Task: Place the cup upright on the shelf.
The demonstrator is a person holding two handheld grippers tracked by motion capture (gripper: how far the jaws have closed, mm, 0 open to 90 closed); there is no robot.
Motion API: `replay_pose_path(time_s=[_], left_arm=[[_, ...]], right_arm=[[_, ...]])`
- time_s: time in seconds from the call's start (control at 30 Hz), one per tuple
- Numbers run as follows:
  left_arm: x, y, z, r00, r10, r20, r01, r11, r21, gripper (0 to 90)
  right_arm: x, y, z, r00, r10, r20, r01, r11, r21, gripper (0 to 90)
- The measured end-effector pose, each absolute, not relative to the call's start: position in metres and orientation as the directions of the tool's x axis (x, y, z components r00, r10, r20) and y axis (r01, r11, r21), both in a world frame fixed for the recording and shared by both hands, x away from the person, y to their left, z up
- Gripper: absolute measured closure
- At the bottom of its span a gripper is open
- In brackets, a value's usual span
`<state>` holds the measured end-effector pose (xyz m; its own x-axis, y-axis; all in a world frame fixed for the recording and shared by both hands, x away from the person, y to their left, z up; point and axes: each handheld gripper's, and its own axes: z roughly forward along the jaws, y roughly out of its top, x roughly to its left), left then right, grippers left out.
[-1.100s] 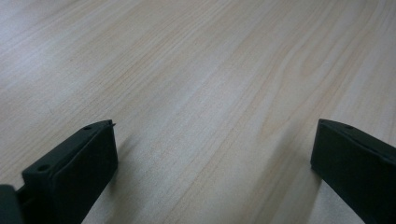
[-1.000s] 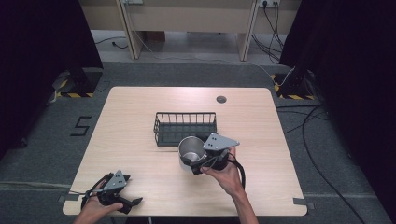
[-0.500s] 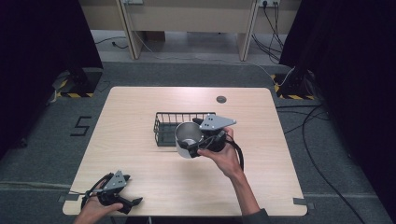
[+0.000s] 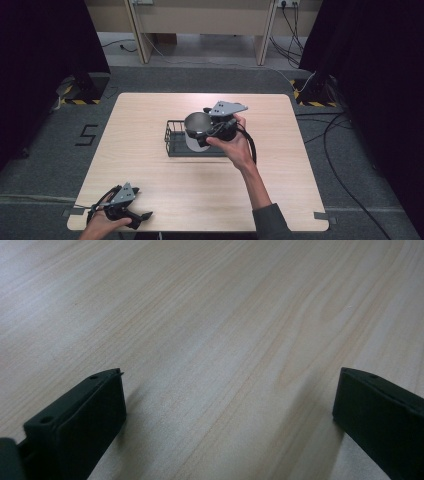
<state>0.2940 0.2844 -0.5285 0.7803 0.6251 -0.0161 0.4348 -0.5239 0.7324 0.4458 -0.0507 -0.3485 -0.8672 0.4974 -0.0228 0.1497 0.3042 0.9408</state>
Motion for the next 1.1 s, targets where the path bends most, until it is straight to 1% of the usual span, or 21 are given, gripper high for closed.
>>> replay_pose_path(time_s=[0.23,0.53,0.77,1.1], left_arm=[[0.294,0.284,-0.528,0.780,0.625,-0.016,0.435,-0.524,0.732,0.0],[0.294,0.285,-0.528,0.782,0.623,-0.017,0.435,-0.527,0.730,0.0],[0.294,0.285,-0.528,0.783,0.622,-0.017,0.435,-0.526,0.731,0.0],[0.293,0.285,-0.528,0.783,0.621,-0.016,0.434,-0.528,0.730,0.0]], right_arm=[[0.468,-0.047,-0.346,-0.865,0.500,-0.034,0.152,0.326,0.933,6.3],[0.491,-0.040,-0.355,-0.867,0.497,-0.027,0.168,0.343,0.924,6.3],[0.504,-0.033,-0.361,-0.874,0.485,-0.033,0.167,0.362,0.917,6.3],[0.513,-0.026,-0.369,-0.874,0.484,-0.031,0.179,0.381,0.907,6.3]])
